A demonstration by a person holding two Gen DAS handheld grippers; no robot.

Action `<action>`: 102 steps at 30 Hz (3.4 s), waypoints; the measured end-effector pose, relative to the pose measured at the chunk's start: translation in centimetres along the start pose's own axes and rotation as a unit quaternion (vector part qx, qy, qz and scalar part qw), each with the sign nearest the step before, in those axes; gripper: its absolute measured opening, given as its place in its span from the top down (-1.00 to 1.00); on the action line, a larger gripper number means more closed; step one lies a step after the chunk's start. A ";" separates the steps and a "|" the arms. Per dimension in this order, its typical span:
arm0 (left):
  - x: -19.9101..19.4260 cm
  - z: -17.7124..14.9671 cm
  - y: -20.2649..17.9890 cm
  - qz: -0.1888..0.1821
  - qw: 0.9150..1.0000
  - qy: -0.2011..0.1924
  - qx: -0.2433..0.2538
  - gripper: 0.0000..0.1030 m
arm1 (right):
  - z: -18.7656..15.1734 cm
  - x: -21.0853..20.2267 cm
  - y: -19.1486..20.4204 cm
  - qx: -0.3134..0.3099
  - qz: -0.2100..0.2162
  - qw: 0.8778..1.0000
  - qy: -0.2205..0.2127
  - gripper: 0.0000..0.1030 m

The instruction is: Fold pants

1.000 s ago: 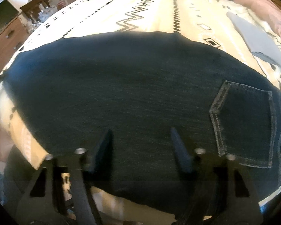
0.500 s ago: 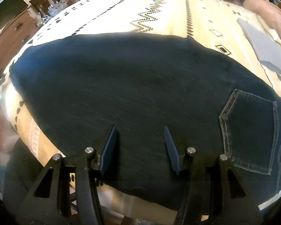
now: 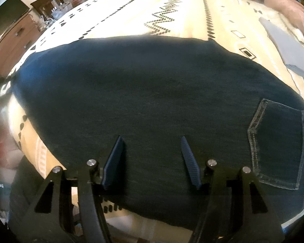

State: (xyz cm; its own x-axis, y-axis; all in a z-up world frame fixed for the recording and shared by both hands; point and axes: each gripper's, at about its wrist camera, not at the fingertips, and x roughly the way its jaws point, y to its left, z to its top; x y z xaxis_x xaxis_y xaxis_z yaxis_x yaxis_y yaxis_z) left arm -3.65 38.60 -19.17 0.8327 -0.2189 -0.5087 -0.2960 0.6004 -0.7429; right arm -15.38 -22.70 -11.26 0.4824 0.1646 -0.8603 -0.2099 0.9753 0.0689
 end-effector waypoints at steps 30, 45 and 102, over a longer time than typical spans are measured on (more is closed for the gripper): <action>1.4 -14.4 -33.1 -0.238 0.888 0.072 0.386 0.90 | -0.9 -6.0 -10.1 0.160 0.038 0.982 -0.094 0.21; 5.2 -39.7 -33.4 -0.226 0.700 0.291 0.612 -0.12 | -6.0 -8.4 -17.1 0.230 0.023 0.967 -0.112 -0.32; 22.5 -13.9 -24.1 -0.175 0.836 0.389 0.346 0.01 | 0.2 3.1 15.0 -0.287 -0.112 0.942 -0.136 -0.24</action>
State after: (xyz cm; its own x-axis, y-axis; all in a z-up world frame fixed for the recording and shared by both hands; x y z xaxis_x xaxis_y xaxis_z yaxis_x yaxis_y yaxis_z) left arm 15.65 8.50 -18.78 0.1756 -0.7463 -0.6420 0.4676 0.6371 -0.6127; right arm -16.91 -7.52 -12.80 0.7533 0.0724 -0.6537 -0.4640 0.7629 -0.4503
